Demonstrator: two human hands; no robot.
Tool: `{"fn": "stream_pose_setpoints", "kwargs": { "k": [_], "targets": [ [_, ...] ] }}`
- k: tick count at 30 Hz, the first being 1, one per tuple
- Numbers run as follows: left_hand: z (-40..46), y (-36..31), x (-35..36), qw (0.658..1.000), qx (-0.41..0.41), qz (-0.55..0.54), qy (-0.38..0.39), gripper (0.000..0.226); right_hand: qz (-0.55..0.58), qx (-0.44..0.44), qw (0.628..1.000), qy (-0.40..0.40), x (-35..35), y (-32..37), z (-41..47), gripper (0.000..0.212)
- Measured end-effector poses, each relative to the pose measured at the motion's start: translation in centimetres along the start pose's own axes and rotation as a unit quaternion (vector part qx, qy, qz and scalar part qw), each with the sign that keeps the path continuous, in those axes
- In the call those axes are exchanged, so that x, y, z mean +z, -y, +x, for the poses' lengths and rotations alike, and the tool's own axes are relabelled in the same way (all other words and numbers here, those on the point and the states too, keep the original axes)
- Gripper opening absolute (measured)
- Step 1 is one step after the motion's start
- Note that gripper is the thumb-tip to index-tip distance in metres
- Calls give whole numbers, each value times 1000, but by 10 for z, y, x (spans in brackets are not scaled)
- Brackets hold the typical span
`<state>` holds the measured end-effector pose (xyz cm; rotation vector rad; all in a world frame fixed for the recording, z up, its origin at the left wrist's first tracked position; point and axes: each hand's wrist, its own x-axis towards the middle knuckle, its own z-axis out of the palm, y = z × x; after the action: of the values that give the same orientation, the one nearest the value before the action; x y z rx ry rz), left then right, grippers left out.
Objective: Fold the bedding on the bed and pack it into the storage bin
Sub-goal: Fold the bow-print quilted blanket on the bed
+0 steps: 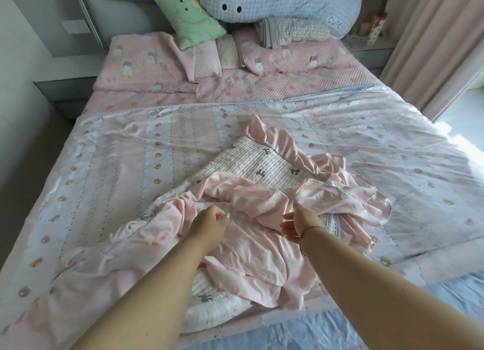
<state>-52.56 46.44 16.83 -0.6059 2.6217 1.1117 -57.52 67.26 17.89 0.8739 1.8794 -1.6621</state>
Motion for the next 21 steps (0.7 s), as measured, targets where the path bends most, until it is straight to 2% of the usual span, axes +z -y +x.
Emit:
{"fn": "stream_pose_setpoints", "kwargs": {
  "k": [9,16,21],
  "targets": [
    [17,-5,20,996,-29,-86,-1,17,-56,-39,998,-8,-6,22,47,52],
    [52,-10,29,984,-74,-158,-17,14,-92,-74,993,12,17,74,108,44],
    [90,-25,48,970,-108,-217,-8,26,-139,-100,985,15,12,103,162,40]
  ]
}}
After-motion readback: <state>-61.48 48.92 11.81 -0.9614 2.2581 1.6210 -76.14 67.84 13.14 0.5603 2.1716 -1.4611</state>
